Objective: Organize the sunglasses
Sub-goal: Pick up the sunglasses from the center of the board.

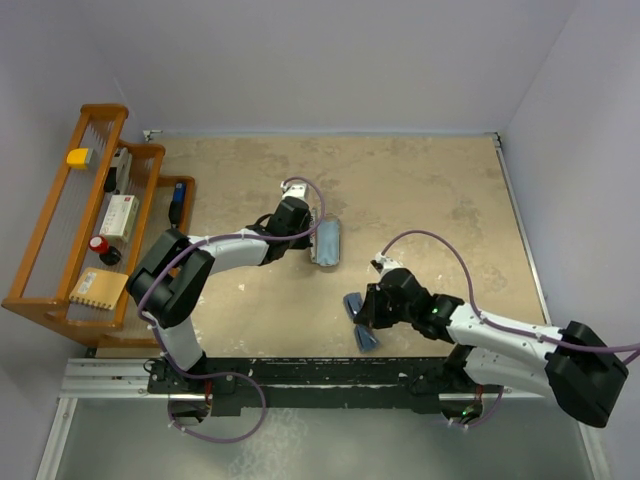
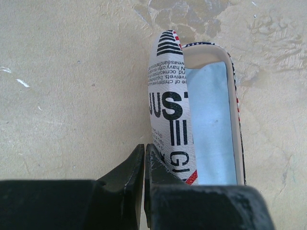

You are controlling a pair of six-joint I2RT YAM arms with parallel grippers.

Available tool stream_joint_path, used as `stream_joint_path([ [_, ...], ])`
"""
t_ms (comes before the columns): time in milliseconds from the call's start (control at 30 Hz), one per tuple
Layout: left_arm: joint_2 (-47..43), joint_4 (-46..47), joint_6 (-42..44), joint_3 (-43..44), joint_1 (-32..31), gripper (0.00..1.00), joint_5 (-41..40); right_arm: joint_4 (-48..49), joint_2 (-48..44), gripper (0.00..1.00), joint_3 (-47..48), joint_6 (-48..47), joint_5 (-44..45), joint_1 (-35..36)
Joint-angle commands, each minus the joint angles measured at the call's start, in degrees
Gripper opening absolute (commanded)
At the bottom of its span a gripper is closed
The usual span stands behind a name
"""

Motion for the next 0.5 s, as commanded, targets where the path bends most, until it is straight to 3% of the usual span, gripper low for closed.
stream_joint_path([
  [0,-2.50,0.91,0.54,1.65,-0.51,0.00,-0.65,-1.21,-2.98,0.00,1.70,0.49,0.64,0.23],
  [200,-2.63,0.91,0.49,1.55,-0.62,0.00,-0.71,-5.10,-5.05,0.00,5.99,-0.84,2.64,0.21],
  [467,-2.83,0.18,1.07,2.08,-0.66,0.00,-0.61,-5.79,-0.09,0.00,13.50,-3.16,3.97,0.05],
])
